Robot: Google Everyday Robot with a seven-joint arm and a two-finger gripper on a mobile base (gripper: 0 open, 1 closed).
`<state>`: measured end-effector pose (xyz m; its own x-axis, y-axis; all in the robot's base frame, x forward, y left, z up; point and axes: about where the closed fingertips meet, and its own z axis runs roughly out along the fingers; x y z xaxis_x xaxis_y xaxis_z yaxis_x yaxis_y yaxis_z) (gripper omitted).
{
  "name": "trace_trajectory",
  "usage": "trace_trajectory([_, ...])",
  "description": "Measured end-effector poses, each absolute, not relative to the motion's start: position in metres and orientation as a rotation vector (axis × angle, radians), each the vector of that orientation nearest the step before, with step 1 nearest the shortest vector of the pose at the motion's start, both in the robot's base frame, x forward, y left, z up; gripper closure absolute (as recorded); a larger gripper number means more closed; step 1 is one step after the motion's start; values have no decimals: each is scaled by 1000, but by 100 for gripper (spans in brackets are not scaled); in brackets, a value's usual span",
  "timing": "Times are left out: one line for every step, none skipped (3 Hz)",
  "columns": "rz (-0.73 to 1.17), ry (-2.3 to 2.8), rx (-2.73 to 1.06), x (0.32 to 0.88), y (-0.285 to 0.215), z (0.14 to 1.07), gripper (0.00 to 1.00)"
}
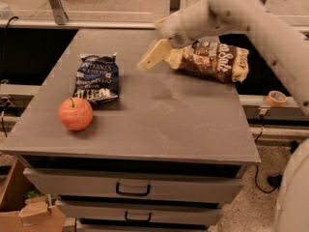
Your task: Move blue chip bag near apple
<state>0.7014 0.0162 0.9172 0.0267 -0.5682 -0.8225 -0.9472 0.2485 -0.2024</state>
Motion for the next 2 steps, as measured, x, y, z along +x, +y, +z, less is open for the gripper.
trace_trajectory([362,1556,-1278,747,-69,964,0])
trace_trajectory([142,1477,-1164,767,-157,1016,0])
